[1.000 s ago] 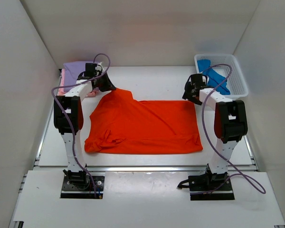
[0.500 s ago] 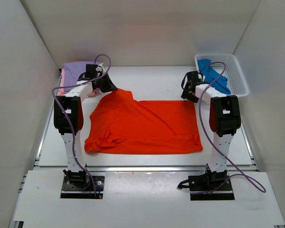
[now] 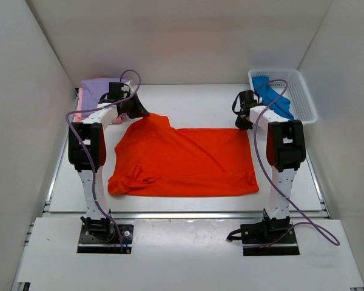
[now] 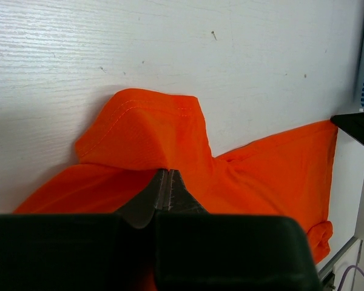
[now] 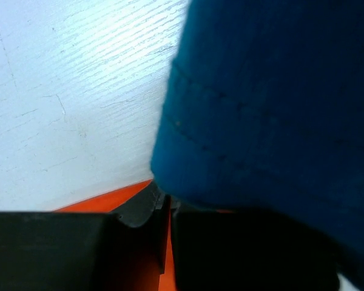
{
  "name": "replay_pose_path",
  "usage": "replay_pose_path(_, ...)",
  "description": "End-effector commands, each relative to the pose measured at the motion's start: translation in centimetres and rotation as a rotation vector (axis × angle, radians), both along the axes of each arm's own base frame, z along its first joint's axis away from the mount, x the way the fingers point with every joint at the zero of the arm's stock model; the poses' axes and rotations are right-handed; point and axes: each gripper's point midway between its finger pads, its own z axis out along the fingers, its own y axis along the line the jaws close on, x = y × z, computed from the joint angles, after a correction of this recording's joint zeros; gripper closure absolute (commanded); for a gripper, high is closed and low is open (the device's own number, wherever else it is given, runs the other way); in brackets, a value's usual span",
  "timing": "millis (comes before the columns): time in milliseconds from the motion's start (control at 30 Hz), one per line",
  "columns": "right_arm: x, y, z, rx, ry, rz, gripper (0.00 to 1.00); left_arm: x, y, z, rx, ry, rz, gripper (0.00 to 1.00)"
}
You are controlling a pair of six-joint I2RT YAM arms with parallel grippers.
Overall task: Fold and stack the t-shirts
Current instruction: Grap the side of the flattened tshirt furthest away from the robot with both arms, then fold the other side of the tshirt into a rectangle
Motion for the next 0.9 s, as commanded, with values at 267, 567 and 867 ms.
replay_pose_path(267,1.2,1.1,5.3,0.011,-0.117,0.074,0.99,0.9,-0.4,8.4,-0.02,-0.142,-0.045,1.0)
replay_pose_path(567,-3.9,3.1,9.9,0.033,-0.216,0.167,1.0,-7.9,0.9,8.6,0.028,-0.105,-0.061,1.0)
replay_pose_path(867,-12.1,2.7,10.3,0.072,-0.218,0.199,1.0,-19.2,1.6,7.2,0.106,-0.094,-0.066,1.0)
